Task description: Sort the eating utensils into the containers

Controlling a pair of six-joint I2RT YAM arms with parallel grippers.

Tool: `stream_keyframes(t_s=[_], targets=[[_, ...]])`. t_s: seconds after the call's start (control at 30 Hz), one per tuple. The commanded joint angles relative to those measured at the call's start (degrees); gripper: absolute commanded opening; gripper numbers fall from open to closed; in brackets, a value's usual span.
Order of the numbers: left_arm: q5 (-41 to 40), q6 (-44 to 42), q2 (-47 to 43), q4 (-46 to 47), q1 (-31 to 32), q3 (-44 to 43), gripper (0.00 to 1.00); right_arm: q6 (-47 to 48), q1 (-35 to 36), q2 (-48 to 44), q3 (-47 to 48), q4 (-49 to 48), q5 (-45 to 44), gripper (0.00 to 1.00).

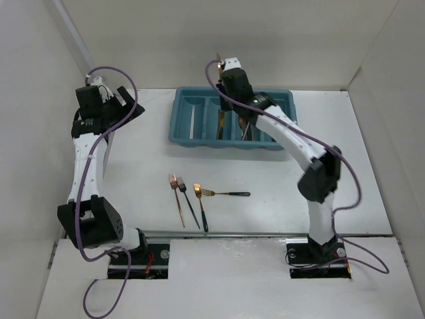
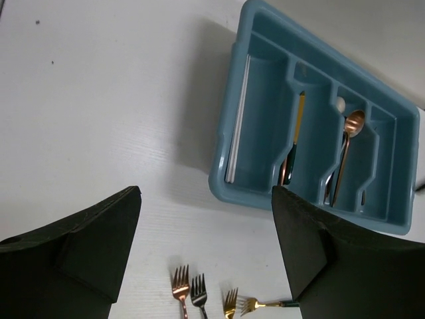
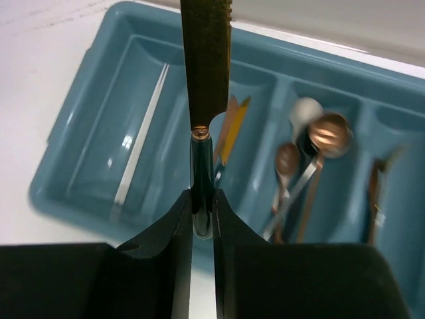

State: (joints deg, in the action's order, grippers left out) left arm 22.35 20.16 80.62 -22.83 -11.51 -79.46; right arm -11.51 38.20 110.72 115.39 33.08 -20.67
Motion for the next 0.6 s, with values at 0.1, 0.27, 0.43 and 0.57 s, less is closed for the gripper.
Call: stream_keyframes(t_s=[0.1,0.27,0.43,0.57], targets=[[-0.4,1.1,-3.0,1.9,0.3,4.7,0.77,4.7,-2.6,19.7,16.3,-3.4,7.4,0.00],[-5.8,4.5,-4.2,-0.2,8.1,11.4,0.73,0.5,-3.7,22.3,14.0,-3.4,7.9,0.00],[-11.3,5.3,-2.4,-8.9,19.3,14.2,0.73,-1.8,-4.9,21.7,10.7,-4.1,11.6,0.45],[-13.2,4.7,1.6,-16.4,22.1,12.8,0.73,0.2,-4.2,19.4,10.7,-2.2,14.5,0.69]])
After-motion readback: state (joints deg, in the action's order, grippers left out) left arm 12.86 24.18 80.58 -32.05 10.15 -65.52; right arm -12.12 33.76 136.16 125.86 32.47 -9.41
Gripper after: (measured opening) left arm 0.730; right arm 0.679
